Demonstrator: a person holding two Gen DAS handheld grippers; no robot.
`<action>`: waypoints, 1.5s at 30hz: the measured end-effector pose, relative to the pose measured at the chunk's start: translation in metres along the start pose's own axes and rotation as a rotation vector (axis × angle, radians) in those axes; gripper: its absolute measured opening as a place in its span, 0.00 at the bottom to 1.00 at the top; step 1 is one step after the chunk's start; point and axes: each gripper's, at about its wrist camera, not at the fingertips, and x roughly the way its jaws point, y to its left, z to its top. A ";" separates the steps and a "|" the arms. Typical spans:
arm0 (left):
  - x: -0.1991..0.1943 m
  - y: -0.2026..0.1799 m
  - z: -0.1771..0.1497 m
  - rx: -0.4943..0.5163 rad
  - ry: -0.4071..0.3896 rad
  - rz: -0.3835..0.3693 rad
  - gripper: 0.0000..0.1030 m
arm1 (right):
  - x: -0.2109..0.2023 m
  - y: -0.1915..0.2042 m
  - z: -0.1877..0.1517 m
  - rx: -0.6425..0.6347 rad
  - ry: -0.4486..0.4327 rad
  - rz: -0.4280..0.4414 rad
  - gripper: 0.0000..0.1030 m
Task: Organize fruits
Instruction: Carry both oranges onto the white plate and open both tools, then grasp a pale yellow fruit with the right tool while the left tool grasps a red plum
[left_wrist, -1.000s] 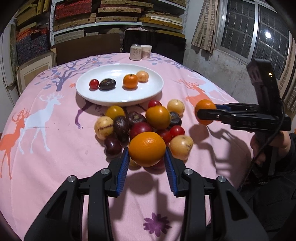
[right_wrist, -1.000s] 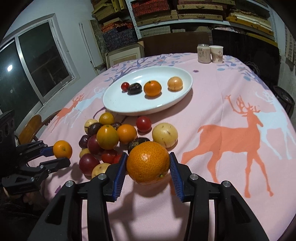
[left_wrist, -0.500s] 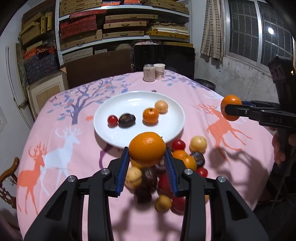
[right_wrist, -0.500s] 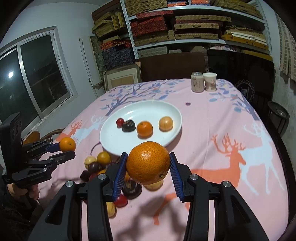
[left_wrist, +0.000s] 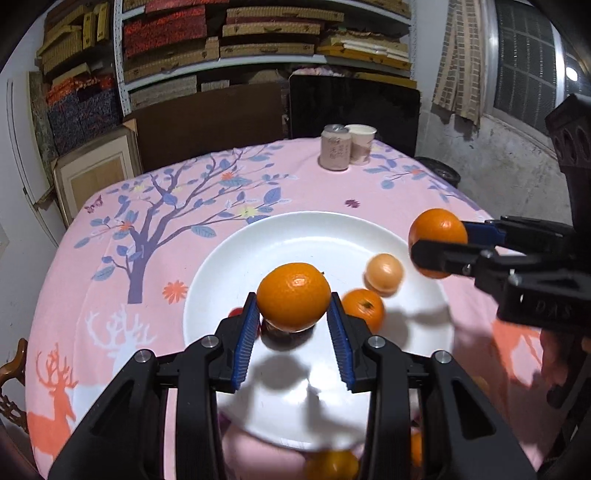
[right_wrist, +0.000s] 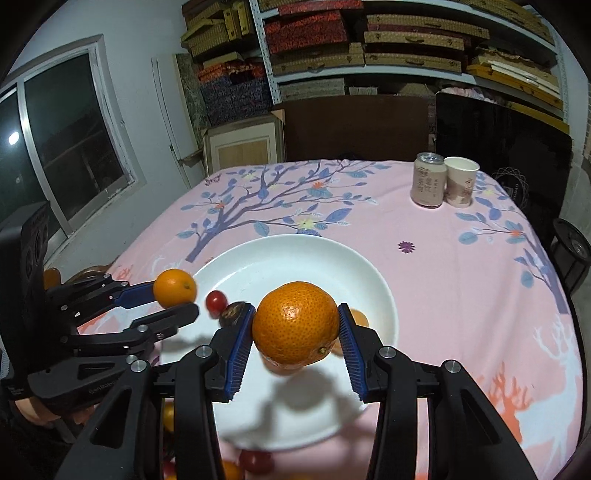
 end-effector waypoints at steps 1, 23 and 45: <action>0.011 0.003 0.003 -0.002 0.012 0.005 0.36 | 0.010 0.000 0.003 -0.001 0.012 -0.004 0.44; -0.016 0.009 -0.021 -0.039 0.000 0.039 0.73 | -0.032 0.008 -0.014 -0.020 -0.050 -0.045 0.54; -0.126 -0.049 -0.205 0.037 0.068 -0.040 0.82 | -0.112 0.041 -0.187 -0.025 0.056 0.097 0.59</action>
